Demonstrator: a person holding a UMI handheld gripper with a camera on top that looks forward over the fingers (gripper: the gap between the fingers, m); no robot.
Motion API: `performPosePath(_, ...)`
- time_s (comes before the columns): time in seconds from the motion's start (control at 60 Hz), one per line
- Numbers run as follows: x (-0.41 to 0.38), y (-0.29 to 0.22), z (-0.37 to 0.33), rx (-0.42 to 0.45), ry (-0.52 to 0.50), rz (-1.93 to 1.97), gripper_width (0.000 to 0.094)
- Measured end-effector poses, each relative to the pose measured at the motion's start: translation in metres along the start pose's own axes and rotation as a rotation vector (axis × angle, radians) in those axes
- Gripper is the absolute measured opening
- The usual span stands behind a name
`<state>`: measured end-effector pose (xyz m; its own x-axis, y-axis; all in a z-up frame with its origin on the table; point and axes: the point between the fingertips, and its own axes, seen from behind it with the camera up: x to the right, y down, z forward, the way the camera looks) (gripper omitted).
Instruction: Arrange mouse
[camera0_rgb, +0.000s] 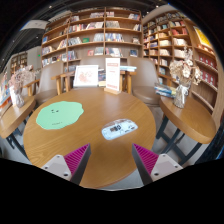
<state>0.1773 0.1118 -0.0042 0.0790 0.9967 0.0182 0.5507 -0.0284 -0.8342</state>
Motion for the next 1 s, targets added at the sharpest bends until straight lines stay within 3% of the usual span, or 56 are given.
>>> performPosePath(0.833, -0.015, -0.067, 0.122, -0.082, -0.016, 0.001, 0.0845)
performPosePath(0.933, -0.013, -0.067, 0.122, -0.083, -0.01, 0.005, 0.0828)
performPosePath(1.0, -0.014, -0.067, 0.123, -0.084, -0.01, 0.006, 0.0742)
